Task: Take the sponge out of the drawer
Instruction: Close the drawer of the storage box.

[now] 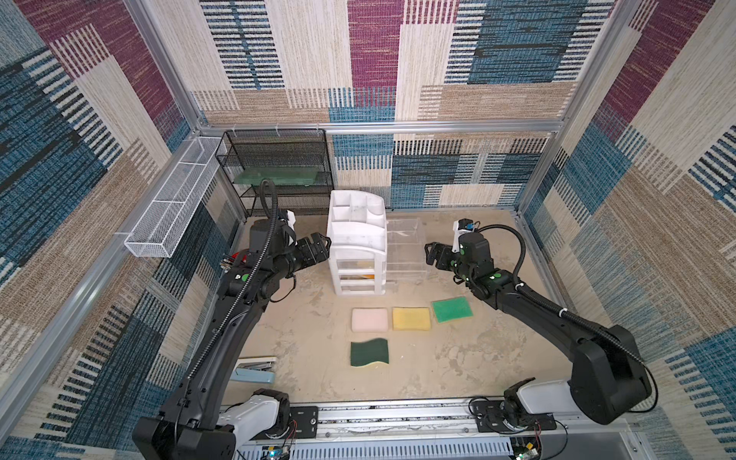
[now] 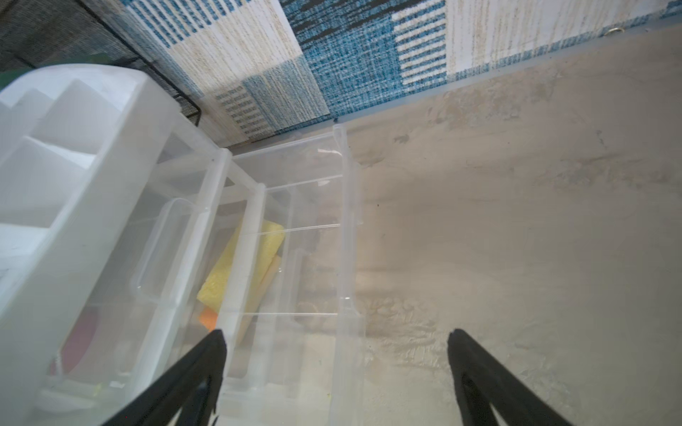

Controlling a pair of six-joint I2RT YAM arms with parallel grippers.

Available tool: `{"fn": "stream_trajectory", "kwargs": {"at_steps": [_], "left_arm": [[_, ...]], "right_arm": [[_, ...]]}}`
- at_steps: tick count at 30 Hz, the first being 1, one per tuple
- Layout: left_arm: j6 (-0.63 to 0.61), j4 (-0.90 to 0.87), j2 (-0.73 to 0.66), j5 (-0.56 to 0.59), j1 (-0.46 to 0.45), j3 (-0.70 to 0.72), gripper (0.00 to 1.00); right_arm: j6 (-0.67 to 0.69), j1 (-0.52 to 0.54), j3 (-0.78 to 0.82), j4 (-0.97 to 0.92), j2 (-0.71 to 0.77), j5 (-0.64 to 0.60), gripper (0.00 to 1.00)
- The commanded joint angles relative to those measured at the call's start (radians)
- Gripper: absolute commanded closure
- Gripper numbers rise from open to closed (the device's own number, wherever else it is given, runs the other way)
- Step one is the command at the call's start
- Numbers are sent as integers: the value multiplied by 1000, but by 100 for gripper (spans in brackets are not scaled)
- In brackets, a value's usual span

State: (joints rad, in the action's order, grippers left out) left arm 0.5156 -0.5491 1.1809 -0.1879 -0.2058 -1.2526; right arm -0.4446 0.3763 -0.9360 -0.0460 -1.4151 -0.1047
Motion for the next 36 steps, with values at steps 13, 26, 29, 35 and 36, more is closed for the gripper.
{"fn": "stream_trajectory", "kwargs": {"at_steps": [13, 26, 29, 35, 36], "left_arm": [[-76, 110, 196, -161, 31, -58, 10], [-78, 103, 290, -239, 61, -94, 16], [-77, 107, 294, -241, 62, -88, 16], [-70, 110, 313, -266, 61, -88, 17], [-68, 110, 315, -266, 62, -88, 17]], "right_arm": [[90, -156, -47, -37, -141, 91, 5], [142, -145, -169, -137, -264, 104, 5], [149, -146, -187, -145, -294, 116, 5], [160, -124, -214, -149, -334, 144, 5], [160, -117, -218, -149, -338, 146, 5]]}}
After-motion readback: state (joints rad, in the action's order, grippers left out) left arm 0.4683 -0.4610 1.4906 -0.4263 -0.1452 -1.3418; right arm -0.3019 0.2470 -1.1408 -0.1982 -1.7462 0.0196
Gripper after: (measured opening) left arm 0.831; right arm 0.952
